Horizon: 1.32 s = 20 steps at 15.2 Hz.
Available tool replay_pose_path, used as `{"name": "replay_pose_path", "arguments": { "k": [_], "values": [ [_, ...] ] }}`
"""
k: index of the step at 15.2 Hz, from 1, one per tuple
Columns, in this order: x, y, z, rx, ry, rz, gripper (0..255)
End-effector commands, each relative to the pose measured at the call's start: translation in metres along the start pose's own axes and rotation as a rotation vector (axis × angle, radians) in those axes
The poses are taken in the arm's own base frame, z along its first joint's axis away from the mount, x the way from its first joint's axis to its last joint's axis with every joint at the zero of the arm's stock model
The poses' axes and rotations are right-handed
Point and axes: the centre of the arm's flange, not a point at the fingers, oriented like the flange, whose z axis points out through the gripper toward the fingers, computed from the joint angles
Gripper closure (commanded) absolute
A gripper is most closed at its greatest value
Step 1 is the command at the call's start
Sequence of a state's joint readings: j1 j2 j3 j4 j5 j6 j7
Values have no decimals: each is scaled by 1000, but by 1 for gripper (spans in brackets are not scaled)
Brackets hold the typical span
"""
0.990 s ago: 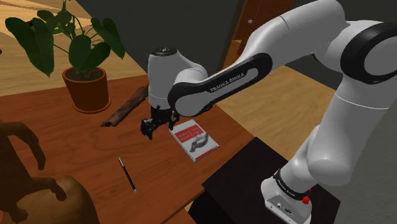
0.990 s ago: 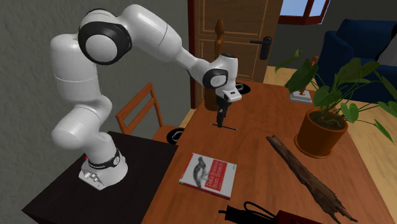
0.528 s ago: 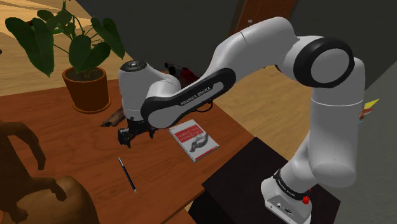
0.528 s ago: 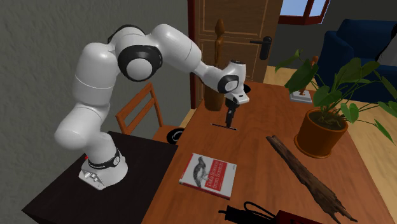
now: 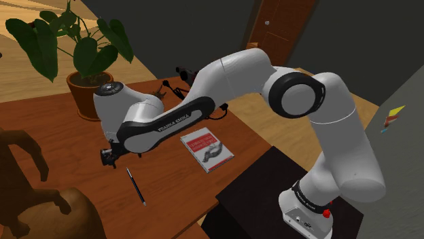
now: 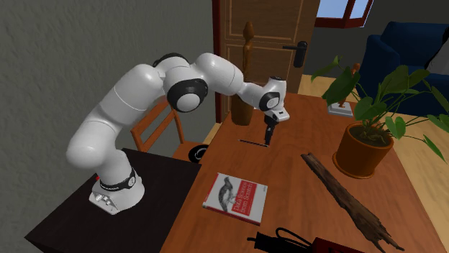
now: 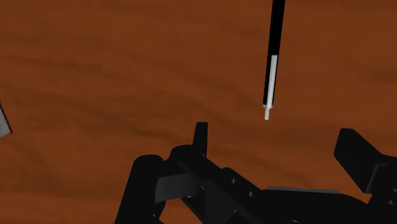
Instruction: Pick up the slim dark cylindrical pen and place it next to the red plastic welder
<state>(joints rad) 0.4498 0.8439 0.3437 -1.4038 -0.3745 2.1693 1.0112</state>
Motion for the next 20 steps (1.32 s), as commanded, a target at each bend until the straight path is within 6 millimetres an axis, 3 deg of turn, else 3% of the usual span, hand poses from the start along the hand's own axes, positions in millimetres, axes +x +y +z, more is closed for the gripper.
{"name": "replay_pose_path", "arguments": {
  "k": [1,8,15,16,20],
  "values": [
    [3,-8,12,-1,2,3,0],
    [3,-8,47,-1,2,3,0],
    [3,-8,47,-1,2,3,0],
    [3,-8,47,-1,2,3,255],
    [3,-8,47,-1,2,3,255]
  ]
}}
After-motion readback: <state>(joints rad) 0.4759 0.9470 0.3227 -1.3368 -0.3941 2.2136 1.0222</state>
